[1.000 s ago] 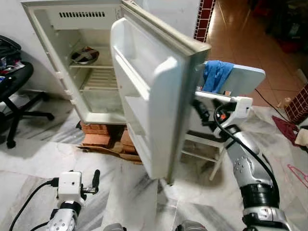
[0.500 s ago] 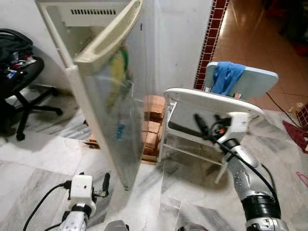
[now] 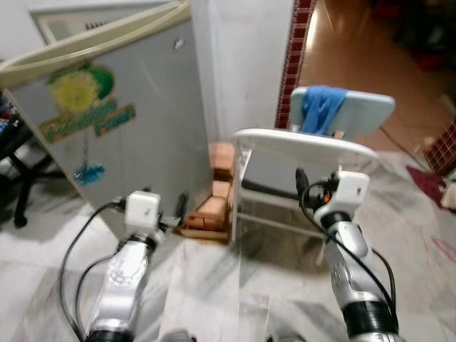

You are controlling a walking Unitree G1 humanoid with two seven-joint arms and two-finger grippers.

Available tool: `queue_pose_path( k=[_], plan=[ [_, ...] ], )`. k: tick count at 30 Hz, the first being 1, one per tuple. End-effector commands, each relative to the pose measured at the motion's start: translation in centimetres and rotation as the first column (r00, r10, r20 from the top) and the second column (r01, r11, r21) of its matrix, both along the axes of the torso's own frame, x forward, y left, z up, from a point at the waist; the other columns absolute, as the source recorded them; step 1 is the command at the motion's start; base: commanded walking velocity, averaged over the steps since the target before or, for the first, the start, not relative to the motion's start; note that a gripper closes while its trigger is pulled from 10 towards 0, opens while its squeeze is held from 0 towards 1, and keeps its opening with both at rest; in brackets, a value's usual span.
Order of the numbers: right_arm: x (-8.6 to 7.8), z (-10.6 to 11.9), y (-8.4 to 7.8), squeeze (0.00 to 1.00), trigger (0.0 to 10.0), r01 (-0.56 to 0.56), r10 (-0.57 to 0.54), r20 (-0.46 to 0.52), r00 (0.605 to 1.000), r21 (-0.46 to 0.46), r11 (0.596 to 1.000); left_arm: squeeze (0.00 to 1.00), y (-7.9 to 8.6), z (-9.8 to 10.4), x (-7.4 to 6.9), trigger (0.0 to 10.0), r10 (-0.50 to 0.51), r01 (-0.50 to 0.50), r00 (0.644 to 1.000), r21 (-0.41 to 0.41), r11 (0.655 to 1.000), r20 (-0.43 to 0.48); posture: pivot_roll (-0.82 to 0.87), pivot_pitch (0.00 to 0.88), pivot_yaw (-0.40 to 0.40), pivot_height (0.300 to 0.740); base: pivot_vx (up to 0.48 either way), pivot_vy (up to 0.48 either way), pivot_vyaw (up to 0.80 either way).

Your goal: Restocking fridge

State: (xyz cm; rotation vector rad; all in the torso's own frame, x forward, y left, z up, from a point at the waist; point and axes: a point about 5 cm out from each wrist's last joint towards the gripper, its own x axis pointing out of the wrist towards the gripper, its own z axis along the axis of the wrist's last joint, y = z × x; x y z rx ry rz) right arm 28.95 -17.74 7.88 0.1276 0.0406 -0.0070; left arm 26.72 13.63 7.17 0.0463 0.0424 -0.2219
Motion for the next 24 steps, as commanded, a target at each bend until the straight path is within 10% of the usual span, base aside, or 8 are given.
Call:
queue_pose_path(
  k=[1,14,24],
  plan=[
    [0.8,1.2,1.1,0.00,10.0,-0.022,0.023,0.048,0.999,-0.008,1.000,0.00,0.9,0.5,0.2,10.0,0.025,-0.025,1.000,0.021,0.999,0.001,-0.05,0.000,0.086,0.740,0.000,0.476,-0.80],
    [1.6,3.4,-1.8,0.00,10.0,0.098,-0.098,0.103,0.990,0.014,0.995,0.00,1.8,2.2,0.1,10.0,0.036,-0.036,0.999,0.030,0.999,0.011,-0.04,0.000,0.070,0.740,0.000,0.472,-0.30],
    [2.2,6.7,-1.1,0.00,10.0,0.152,-0.156,0.150,0.976,0.034,0.988,0.00,1.0,2.3,1.1,10.0,-0.015,0.014,1.000,0.055,0.998,0.022,-0.09,0.000,0.075,0.740,0.000,0.469,0.00]
  ],
)
